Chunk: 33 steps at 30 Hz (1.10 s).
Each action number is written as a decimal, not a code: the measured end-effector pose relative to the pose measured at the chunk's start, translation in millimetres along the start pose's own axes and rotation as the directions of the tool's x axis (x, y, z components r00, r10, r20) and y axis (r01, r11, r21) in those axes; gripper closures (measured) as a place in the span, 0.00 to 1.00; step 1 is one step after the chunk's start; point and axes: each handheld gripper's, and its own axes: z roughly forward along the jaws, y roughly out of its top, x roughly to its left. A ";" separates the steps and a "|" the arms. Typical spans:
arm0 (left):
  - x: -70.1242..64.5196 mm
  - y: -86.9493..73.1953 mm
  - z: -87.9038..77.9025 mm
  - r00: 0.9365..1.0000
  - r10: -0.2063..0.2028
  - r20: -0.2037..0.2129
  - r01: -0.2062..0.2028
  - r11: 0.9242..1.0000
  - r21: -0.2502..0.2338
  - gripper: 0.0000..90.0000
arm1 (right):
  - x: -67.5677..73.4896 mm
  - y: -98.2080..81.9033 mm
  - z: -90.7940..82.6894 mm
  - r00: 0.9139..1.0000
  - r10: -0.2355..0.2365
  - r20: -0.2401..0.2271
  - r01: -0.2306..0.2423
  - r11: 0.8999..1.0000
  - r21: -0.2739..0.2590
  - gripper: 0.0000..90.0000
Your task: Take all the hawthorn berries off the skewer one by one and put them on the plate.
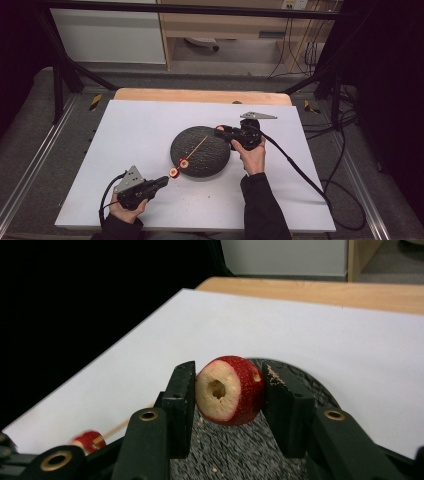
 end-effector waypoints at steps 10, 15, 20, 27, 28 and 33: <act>4.1 -1.3 0.7 1.000 -0.014 -0.013 0.014 1.000 0.007 0.98 | -5.1 -39.7 43.1 0.999 -0.010 0.034 0.005 0.992 0.126 0.66; 4.4 -1.4 0.9 1.000 -0.018 -0.015 0.018 1.000 0.009 0.98 | -7.6 -57.8 60.5 0.998 -0.031 0.062 0.019 0.983 0.185 0.66; 4.4 -2.0 2.1 1.000 -0.020 -0.016 0.021 1.000 0.014 0.98 | -8.8 -68.7 69.5 0.996 -0.050 0.079 0.032 0.975 0.219 0.65; 3.7 -2.4 3.2 1.000 -0.020 -0.014 0.020 1.000 0.020 0.98 | -6.2 -68.0 66.2 0.994 -0.066 0.086 0.046 0.977 0.209 0.52; 3.6 -2.4 3.1 1.000 -0.020 -0.015 0.020 1.000 0.020 0.98 | -6.2 -68.0 66.2 0.994 -0.066 0.086 0.046 0.977 0.209 0.52; 3.6 -2.2 2.9 1.000 -0.020 -0.016 0.020 1.000 0.019 0.98 | 2.7 -60.5 51.2 0.996 -0.068 0.064 0.057 0.986 0.158 0.34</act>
